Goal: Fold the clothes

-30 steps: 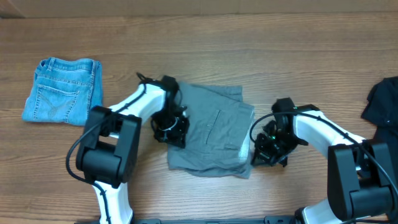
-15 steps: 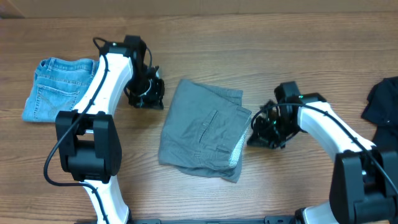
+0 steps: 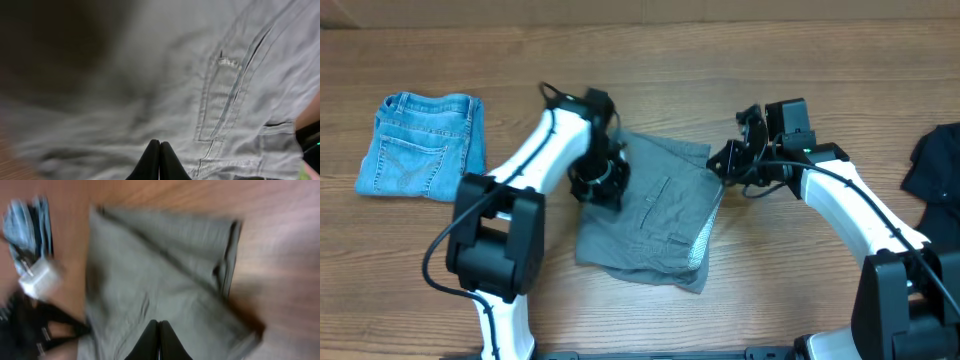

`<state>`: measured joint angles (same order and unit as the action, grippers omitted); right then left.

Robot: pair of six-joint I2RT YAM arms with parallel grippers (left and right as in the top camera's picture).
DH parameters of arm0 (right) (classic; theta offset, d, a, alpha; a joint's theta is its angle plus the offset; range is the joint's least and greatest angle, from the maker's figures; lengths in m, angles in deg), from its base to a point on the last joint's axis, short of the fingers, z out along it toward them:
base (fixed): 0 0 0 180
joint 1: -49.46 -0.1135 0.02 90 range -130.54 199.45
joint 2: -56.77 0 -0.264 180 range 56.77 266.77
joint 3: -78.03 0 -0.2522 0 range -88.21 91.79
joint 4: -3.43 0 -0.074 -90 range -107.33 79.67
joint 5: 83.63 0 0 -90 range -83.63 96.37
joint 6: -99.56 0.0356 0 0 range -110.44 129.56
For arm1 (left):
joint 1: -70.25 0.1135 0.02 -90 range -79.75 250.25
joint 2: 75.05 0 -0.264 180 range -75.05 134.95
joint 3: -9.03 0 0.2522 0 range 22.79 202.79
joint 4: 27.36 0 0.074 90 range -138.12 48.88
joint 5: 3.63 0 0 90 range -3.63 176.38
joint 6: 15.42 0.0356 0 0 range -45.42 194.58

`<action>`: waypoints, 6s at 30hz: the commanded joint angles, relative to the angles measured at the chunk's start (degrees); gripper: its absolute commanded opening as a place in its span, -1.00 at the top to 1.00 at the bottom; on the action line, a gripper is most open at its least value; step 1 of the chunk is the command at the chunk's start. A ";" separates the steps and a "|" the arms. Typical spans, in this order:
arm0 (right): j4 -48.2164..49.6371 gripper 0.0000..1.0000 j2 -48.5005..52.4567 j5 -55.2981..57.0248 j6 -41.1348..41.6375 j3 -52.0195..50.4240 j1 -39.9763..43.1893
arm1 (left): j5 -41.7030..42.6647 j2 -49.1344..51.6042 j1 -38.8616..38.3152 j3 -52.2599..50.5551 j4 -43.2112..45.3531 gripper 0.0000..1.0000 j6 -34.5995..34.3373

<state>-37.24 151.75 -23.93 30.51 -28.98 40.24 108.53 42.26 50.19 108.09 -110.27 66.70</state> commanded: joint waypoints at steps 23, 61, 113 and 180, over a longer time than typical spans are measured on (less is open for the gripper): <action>-21.73 0.92 11.32 8.50 20.41 -0.90 -6.64 | -2.36 0.00 4.00 0.76 34.60 0.78 -5.20; -10.84 0.92 15.69 15.50 25.79 2.14 -8.13 | -21.42 0.00 0.11 -14.16 23.45 0.91 -8.81; -10.62 0.92 16.39 4.79 15.10 5.66 -14.36 | 17.97 0.00 16.31 -19.52 23.89 -0.79 2.91; -30.47 0.92 -3.52 7.82 6.01 17.25 -9.46 | 15.32 -6.21 51.17 16.83 46.60 0.92 -23.15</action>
<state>-67.69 148.34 -16.74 36.87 -12.35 30.67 123.17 36.01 101.14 123.45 -66.62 51.86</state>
